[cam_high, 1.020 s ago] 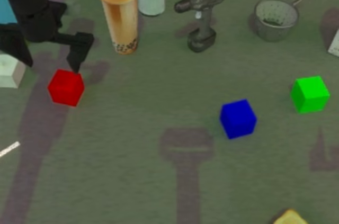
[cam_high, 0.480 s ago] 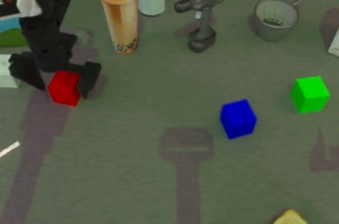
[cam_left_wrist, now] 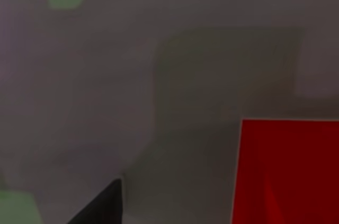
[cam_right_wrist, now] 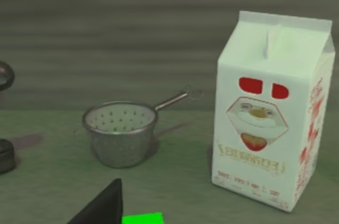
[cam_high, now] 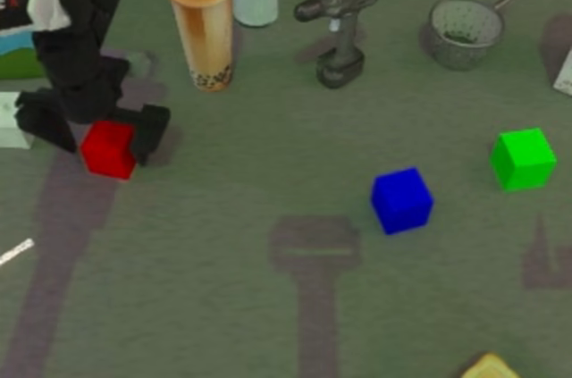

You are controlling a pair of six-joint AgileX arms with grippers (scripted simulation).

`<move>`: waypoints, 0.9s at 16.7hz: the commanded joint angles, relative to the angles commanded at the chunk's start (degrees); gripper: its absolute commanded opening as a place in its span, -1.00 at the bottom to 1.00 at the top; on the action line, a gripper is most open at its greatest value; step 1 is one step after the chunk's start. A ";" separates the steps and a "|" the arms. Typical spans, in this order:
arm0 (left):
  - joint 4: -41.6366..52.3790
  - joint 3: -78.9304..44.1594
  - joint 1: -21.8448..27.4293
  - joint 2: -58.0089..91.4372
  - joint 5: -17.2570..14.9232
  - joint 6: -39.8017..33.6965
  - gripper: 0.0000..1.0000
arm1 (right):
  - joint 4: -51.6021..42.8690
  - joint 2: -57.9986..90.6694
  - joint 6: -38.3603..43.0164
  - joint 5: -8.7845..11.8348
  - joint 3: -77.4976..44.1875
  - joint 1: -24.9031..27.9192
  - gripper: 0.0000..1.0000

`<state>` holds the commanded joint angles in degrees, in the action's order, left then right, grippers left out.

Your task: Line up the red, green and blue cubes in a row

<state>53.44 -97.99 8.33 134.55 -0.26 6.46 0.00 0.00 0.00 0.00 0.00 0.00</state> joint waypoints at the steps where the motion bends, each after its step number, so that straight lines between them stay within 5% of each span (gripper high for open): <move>1: 0.00 0.00 0.00 0.00 0.00 0.00 0.40 | 0.00 0.00 0.00 0.00 0.00 0.00 1.00; 10: 0.00 0.00 0.00 0.00 0.00 0.00 -0.96 | 0.00 0.00 0.00 0.00 0.00 0.00 1.00; 15: 0.00 0.00 0.00 0.00 0.00 0.00 -1.00 | 0.00 0.00 0.00 0.00 0.00 0.00 1.00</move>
<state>53.44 -97.99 8.33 134.55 -0.26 6.46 0.00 0.00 0.00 0.00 0.00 0.00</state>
